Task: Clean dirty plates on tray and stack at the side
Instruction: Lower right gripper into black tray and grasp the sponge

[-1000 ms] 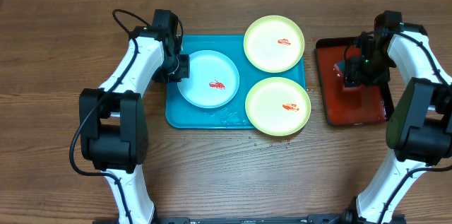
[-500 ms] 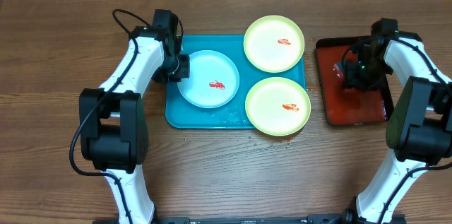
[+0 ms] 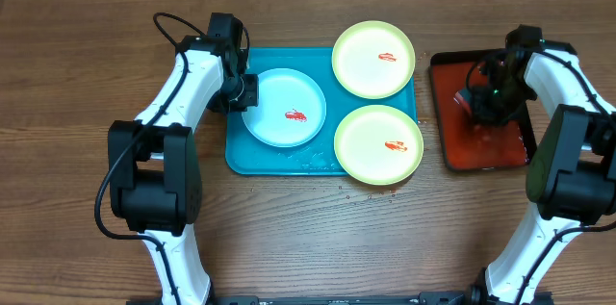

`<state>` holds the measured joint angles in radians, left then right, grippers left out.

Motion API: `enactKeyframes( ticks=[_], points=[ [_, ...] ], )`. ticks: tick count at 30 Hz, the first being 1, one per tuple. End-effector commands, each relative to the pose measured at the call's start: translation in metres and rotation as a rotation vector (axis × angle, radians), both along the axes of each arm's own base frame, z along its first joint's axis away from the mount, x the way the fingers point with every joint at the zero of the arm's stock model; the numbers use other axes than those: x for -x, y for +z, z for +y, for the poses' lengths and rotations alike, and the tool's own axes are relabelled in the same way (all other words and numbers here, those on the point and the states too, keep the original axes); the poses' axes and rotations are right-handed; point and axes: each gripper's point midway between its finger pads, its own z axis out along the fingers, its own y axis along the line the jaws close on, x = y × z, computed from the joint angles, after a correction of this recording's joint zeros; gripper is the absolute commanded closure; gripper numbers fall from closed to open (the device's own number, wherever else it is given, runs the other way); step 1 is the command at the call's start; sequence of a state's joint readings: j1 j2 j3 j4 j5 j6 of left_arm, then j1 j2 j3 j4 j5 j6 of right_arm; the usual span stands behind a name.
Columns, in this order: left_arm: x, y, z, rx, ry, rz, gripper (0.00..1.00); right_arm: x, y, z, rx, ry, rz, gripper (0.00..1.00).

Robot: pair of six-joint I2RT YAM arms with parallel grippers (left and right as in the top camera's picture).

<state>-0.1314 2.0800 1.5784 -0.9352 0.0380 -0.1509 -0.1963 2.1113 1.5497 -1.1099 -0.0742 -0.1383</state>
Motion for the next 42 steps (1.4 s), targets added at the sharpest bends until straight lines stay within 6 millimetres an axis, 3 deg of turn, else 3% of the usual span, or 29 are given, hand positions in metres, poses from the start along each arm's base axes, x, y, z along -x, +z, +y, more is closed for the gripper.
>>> enactKeyframes(
  ticks=[1,2,4,6,8,12,16,18,31,37,42],
  points=[
    [-0.003,-0.002,-0.003,0.009,0.007,0.000,0.96,-0.021,0.030,-0.003,0.010,-0.010,-0.078,0.92],
    [-0.003,-0.002,-0.003,0.009,0.007,0.000,0.96,-0.021,0.034,-0.003,0.009,-0.005,-0.076,0.69],
    [-0.003,-0.002,-0.003,0.009,0.006,0.000,0.96,-0.021,0.037,-0.003,0.009,0.008,-0.075,0.39],
    [-0.003,-0.002,-0.003,0.009,0.007,0.000,0.96,-0.022,0.036,-0.003,0.009,0.018,-0.078,0.28],
    [-0.004,-0.002,-0.003,0.009,0.006,-0.001,0.96,-0.025,0.034,-0.003,0.012,0.022,-0.091,0.25],
    [-0.004,-0.002,-0.003,0.009,0.006,-0.003,0.96,-0.034,0.030,-0.004,0.015,0.029,-0.134,0.31],
    [-0.004,-0.002,-0.004,0.010,0.010,-0.002,0.96,-0.042,0.031,0.003,-0.001,0.083,-0.169,0.53],
    [-0.004,-0.002,-0.005,0.011,0.015,-0.003,0.96,-0.044,0.031,0.005,0.001,0.095,-0.179,0.57],
    [-0.004,-0.002,-0.005,0.012,0.020,-0.003,0.96,-0.033,0.009,0.006,0.022,0.125,-0.151,0.58],
    [-0.004,-0.002,-0.005,0.012,0.021,-0.003,0.96,-0.041,0.009,0.004,0.031,0.098,-0.181,0.70],
    [-0.004,-0.002,-0.005,0.012,0.021,-0.004,0.96,-0.044,0.006,0.004,0.035,0.098,-0.198,0.67]
  ],
)
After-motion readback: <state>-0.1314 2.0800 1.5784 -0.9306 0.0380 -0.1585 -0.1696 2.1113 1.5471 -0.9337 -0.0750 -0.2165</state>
